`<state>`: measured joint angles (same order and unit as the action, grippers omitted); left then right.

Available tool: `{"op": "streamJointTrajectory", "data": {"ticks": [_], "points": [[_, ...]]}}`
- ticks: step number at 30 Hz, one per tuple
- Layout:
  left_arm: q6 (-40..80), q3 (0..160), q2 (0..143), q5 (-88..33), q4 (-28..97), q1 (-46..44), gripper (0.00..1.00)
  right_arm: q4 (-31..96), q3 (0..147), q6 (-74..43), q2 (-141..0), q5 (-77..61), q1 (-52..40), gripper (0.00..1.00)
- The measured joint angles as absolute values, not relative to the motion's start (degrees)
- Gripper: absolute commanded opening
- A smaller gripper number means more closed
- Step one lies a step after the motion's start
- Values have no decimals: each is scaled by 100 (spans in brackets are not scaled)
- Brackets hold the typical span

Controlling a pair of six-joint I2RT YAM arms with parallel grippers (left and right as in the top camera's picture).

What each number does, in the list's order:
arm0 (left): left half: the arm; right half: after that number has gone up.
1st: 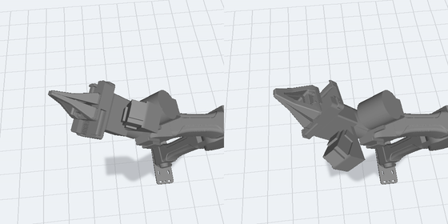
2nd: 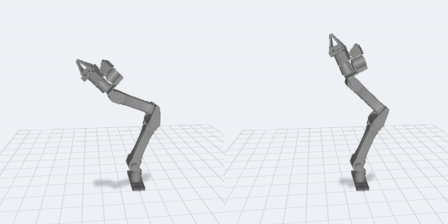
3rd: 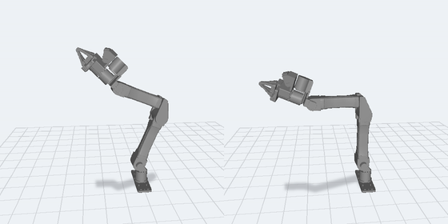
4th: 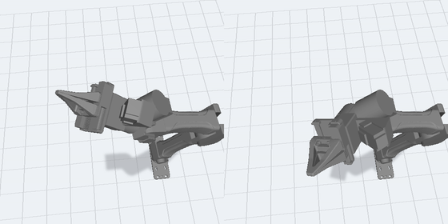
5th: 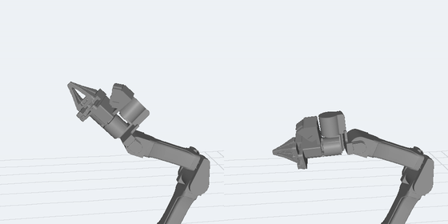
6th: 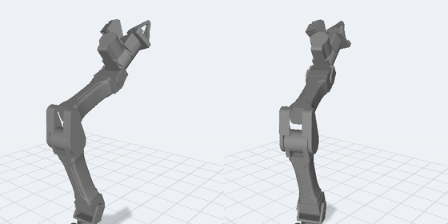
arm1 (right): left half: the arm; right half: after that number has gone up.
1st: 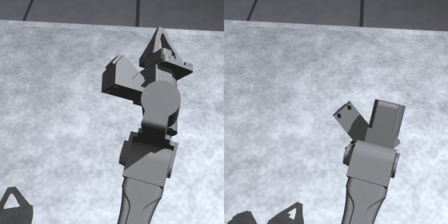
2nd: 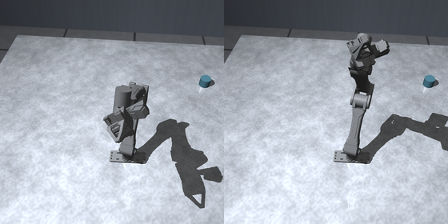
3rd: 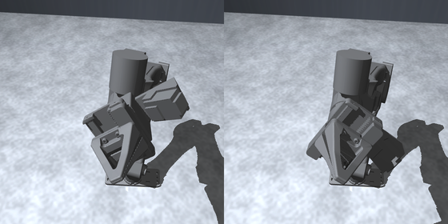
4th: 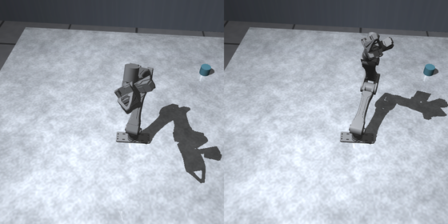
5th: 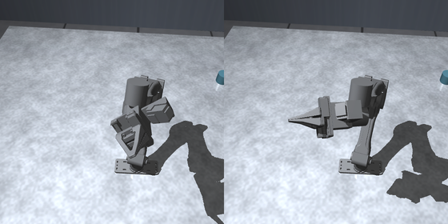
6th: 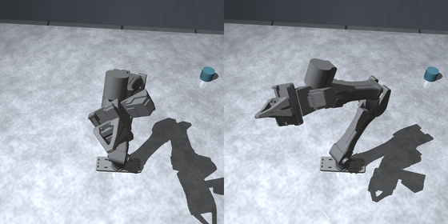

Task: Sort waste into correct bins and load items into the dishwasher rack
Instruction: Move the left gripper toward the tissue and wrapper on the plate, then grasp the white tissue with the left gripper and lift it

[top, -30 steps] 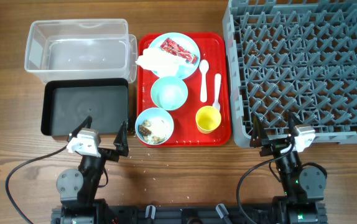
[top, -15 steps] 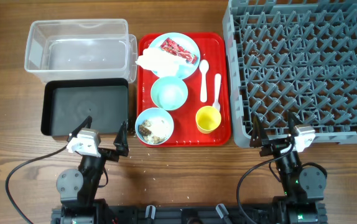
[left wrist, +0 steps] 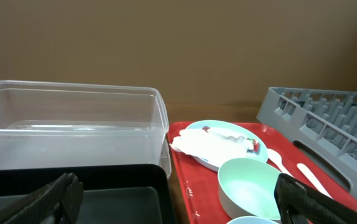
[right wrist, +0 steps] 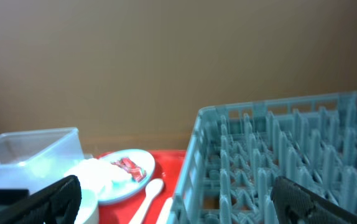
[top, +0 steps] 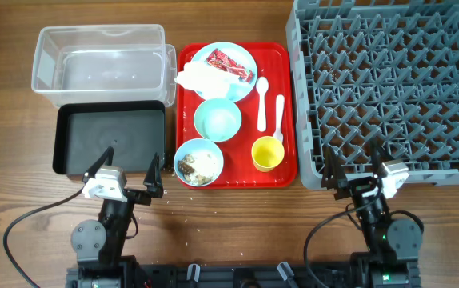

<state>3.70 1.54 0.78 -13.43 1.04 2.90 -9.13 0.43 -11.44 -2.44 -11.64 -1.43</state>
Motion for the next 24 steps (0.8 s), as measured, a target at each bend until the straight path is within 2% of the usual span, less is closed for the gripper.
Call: {"op": "streamJointTrajectory", "data": {"ticks": [4, 9, 12, 17, 22, 24], "points": [[373, 941, 248, -1597, 425, 290, 100, -985, 480, -1033, -276, -1406, -143, 100], [368, 2665, 1859, -1774, 534, 292, 100, -344, 1741, -727, -1009, -1568, -145, 100], [370, 3719, 3371, -2143, 808, 292, 100, 738, 2888, -395, -2053, -1673, -145, 100], [370, 6493, 6381, -2434, 2294, -213, 100, 2698, 5076, -154, -4034, -1717, -139, 100], [370, 9968, 9614, -1955, 4849, -972, 100, 3089, 5605, -115, -4727, -1717, -139, 100], [370, 10538, 10586, -1959, 4945, -1269, 100, 3433, 5651, -123, -5024, -1717, -139, 100]]}}
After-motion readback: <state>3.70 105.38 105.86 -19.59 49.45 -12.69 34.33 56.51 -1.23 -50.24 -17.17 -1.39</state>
